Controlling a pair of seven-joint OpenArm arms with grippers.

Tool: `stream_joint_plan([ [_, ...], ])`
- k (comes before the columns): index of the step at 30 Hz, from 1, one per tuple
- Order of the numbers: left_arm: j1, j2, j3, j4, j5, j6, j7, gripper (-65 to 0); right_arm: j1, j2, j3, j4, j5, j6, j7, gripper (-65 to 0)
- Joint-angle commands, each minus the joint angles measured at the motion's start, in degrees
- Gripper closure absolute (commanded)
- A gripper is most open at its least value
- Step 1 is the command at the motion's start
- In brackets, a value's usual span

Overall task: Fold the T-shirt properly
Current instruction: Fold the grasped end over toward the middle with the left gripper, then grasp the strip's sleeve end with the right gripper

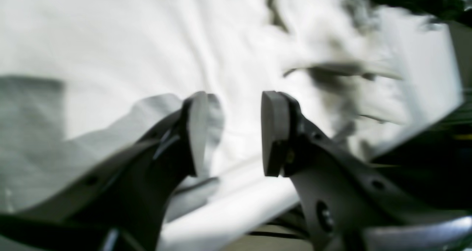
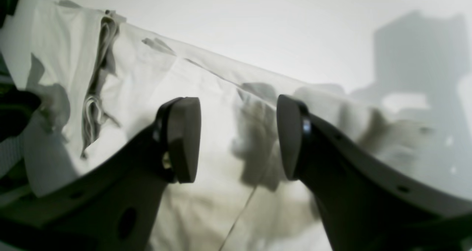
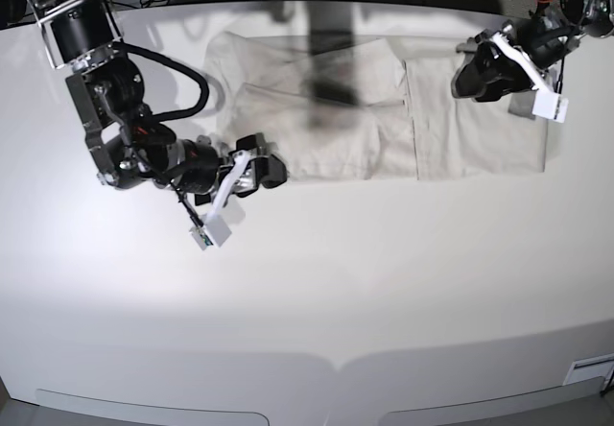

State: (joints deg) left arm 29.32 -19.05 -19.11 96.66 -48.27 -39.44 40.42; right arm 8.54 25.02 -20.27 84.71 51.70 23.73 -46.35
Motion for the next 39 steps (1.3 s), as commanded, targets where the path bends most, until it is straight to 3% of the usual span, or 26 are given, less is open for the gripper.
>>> stream_joint_plan([
  [1, 0.02, -0.81, -0.44, 0.96, 0.81, -0.56, -3.08, -23.6, 1.29, 1.53, 0.33, 2.36, 2.23, -0.39, 0.09, -33.2],
  [5, -0.02, -0.81, -0.44, 0.96, 7.41, -0.56, -8.66, -23.6, 1.14, 6.03, 0.33, 5.46, 6.12, -2.14, -4.57, -33.2],
  [9, -0.04, -0.81, -0.44, 0.94, 9.97, -0.56, -8.98, -23.6, -0.57, 9.68, 0.33, 5.44, 7.08, -3.69, -6.45, -33.2],
  [15, 0.00, -0.83, -0.44, 0.94, 10.78, -0.56, -8.96, -23.6, -5.35, 12.44, 0.33, 5.44, 12.92, -11.47, -6.67, -33.2],
  [23, 0.02, -0.81, -0.44, 0.94, 10.75, -0.56, -8.79, -23.6, -6.38, 11.63, 0.33, 2.21, 8.31, -13.92, -6.49, -33.2],
  [28, 0.02, -0.81, -0.44, 0.94, 10.73, -0.56, -8.79, -23.6, -6.36, 8.09, 0.33, -4.42, 8.98, -13.86, -5.38, -33.2],
  [34, 0.04, -0.83, -0.44, 0.94, 10.75, -0.56, -8.79, -23.6, -6.82, 3.63, 0.31, -6.71, 14.69, -8.39, -8.94, -33.2],
  [39, 0.04, -0.83, -0.44, 0.94, 10.75, -0.56, -8.79, -23.6, -6.84, 2.14, 0.31, -6.71, 16.70, -7.82, -10.16, -33.2],
])
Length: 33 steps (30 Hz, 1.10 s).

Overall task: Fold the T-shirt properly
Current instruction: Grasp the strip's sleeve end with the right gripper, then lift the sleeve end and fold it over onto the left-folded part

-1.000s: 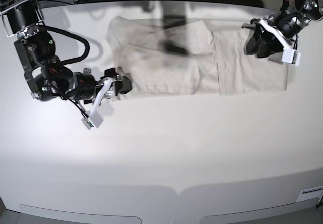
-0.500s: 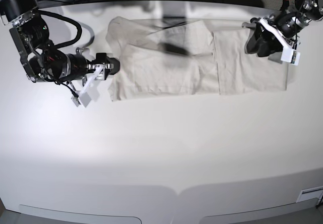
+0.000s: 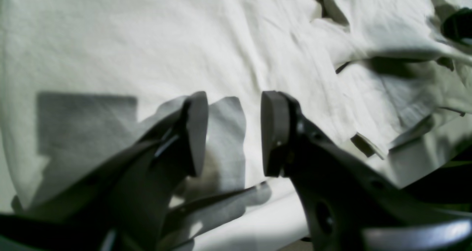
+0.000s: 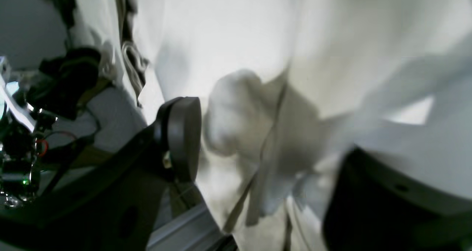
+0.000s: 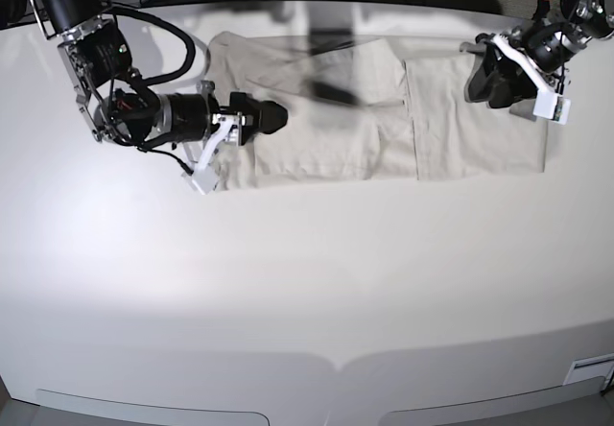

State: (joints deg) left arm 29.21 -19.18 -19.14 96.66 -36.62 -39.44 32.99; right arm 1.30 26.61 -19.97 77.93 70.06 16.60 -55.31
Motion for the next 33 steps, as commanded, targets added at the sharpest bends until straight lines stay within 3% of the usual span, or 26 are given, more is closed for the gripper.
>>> stream_joint_plan([
  [1, 0.13, -0.70, -0.42, 0.94, -0.90, -0.56, -1.36, -23.6, 0.42, 0.48, 0.00, 0.07, -1.66, -0.70, -0.81, -33.1],
  [3, 0.13, -0.70, -0.42, 0.94, -0.90, -0.56, -1.36, -23.6, 0.42, 0.35, 0.00, 0.07, -1.75, -0.70, 0.31, -29.0],
  [6, 0.15, -0.70, -0.42, 0.94, -0.90, -0.56, -1.36, -23.6, 0.42, -0.37, 0.00, 0.07, -2.58, -0.66, 2.40, -15.7],
  [8, 0.13, -0.70, -0.42, 0.94, -0.90, -0.56, -1.36, -23.6, 0.42, -1.29, 0.00, 0.07, -3.15, -0.52, 4.22, -10.2],
  [13, 0.15, -0.70, -0.42, 0.94, -0.90, -0.56, -1.31, -23.6, 0.44, -3.69, 0.00, 0.07, -11.91, -0.48, 8.98, 0.0],
  [20, 0.15, -0.70, -0.42, 0.94, -0.87, -0.56, 1.01, -23.6, 0.81, -2.56, 0.70, 0.31, -16.31, 1.42, 9.75, 0.0],
  [27, 0.15, -0.72, -0.42, 0.94, -0.87, -0.56, 3.15, -23.6, 2.45, 4.81, 8.63, 3.30, -14.43, 1.44, 8.41, 0.0],
  [30, 0.15, -0.70, -0.42, 0.94, -0.90, -0.56, 2.45, -23.6, 3.54, 8.76, 9.49, 4.63, -12.28, 1.46, 7.65, 0.0],
  [33, 0.15, -0.70, -0.42, 0.94, -0.90, -0.56, 1.97, -23.6, 4.02, 10.58, 9.46, 7.54, -10.34, 1.46, 6.49, 0.0],
])
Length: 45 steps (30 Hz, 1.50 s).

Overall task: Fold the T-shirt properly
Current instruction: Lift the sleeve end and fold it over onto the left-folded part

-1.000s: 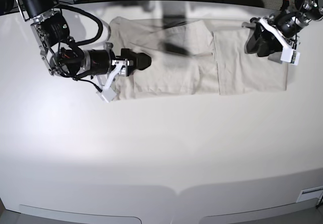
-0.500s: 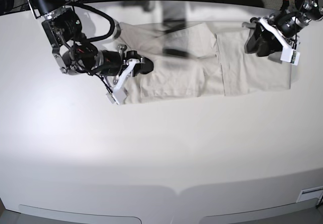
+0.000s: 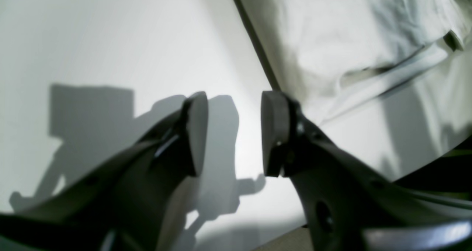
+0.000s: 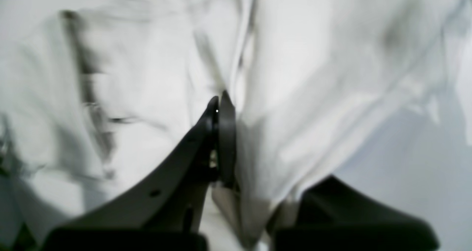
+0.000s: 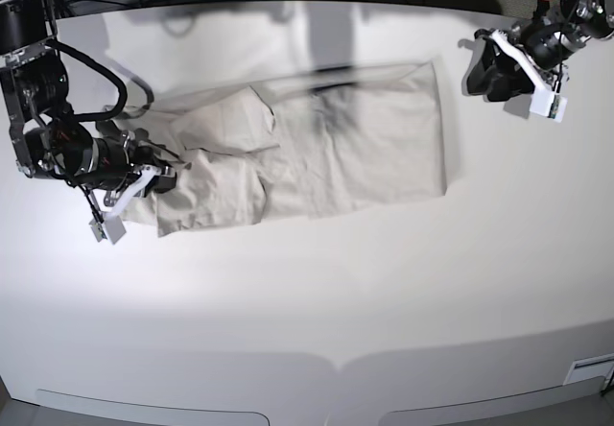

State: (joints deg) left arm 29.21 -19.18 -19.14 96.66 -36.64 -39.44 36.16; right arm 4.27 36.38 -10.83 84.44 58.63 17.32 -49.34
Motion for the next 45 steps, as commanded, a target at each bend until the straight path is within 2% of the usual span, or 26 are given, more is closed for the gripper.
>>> stream_joint_plan([
  [1, 0.15, -0.70, -0.42, 0.94, -0.87, -0.56, -1.36, -23.6, 1.09, 0.74, 0.33, 2.54, 1.79, 0.74, 0.09, 0.0],
  [3, 0.15, -0.70, -0.42, 0.94, -0.85, -0.56, -1.51, -23.6, 1.09, 0.07, 0.02, 6.29, 3.67, 0.74, -0.76, 0.0],
  [8, 0.15, -0.70, -0.42, 0.94, -0.85, -0.56, -1.53, -23.6, 1.14, -2.93, -3.04, 17.99, 3.78, 0.63, -1.27, 0.0],
  [13, 0.15, -0.70, -0.42, 0.94, -0.87, -0.56, -1.97, -23.6, 1.55, -8.44, -8.28, 23.50, 3.43, -0.70, -0.96, 0.0],
  [17, 0.15, -0.70, -0.42, 0.94, -0.87, -0.56, -1.95, -23.6, 2.64, -13.25, -14.97, 23.47, -0.50, -1.07, 0.79, 0.0],
  [24, 0.15, -0.70, -0.42, 0.94, -0.85, -0.56, -1.90, -23.6, 8.04, -22.67, -25.33, 23.39, -10.93, -7.41, 2.69, 0.0],
  [28, 0.17, -0.68, -0.42, 0.94, -0.85, -0.56, -1.88, -23.6, 9.25, -27.15, -29.66, 20.68, -13.99, -8.85, 3.50, 0.0],
  [35, 0.15, -0.72, -0.42, 0.94, -0.85, -0.56, -1.68, -23.6, 9.27, -32.83, -32.74, 8.94, -15.02, -8.61, 8.09, 0.0],
  [40, 0.15, -0.81, -0.42, 0.94, -0.85, -0.56, -1.49, -23.6, 10.25, -34.60, -32.76, 5.25, -14.95, -8.55, 9.66, 0.0],
  [41, 0.17, -0.94, -0.42, 0.94, -0.85, -0.56, -1.42, -23.6, 10.51, -34.80, -32.76, 5.16, -14.93, -8.46, 9.66, -3.9],
  [42, 0.17, -1.07, -0.42, 0.94, -0.85, -0.56, -1.42, -23.6, 10.78, -34.95, -32.76, 5.16, -14.51, -7.58, 9.68, -12.0],
  [44, 0.15, -1.20, -0.42, 0.94, -0.85, -0.56, -1.44, -23.6, 11.72, -34.97, -32.76, 5.16, -10.93, -3.82, 9.73, -25.0],
  [45, 0.15, -1.18, -0.42, 0.94, -0.85, -0.56, -1.44, -23.6, 12.26, -34.99, -32.76, 5.16, -8.68, -1.97, 9.70, -28.0],
])
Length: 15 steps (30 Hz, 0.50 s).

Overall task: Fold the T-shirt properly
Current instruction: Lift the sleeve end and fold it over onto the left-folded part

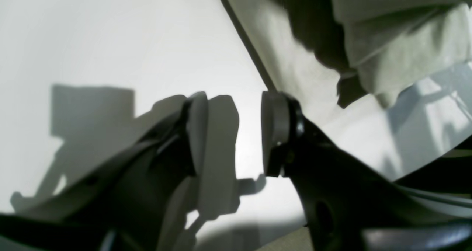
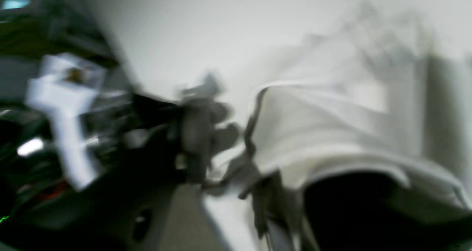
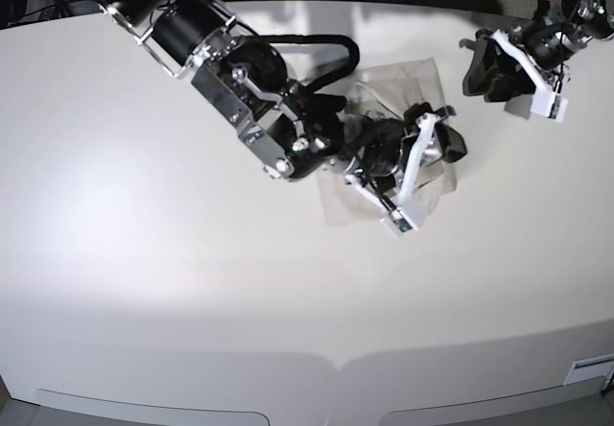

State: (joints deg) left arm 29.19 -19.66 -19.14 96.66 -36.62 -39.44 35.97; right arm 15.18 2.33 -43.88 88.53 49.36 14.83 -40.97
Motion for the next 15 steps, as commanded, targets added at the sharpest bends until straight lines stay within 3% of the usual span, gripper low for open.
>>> stream_joint_plan([
  [1, 0.17, -0.72, -0.42, 0.94, -0.87, -0.56, -1.22, -23.6, 1.99, -0.98, 0.28, 1.07, 2.89, 2.08, 1.33, -28.7],
  [6, 0.17, -1.36, -0.44, 0.94, -0.87, -0.56, -0.26, -23.6, 5.27, -2.19, 0.33, 1.07, 9.51, 5.75, 0.76, -28.7],
  [15, 0.68, -1.64, -7.98, 0.94, -3.48, -0.56, 2.25, -23.6, 10.86, -1.73, 0.35, 1.07, 9.18, 6.19, -3.74, -28.7],
])
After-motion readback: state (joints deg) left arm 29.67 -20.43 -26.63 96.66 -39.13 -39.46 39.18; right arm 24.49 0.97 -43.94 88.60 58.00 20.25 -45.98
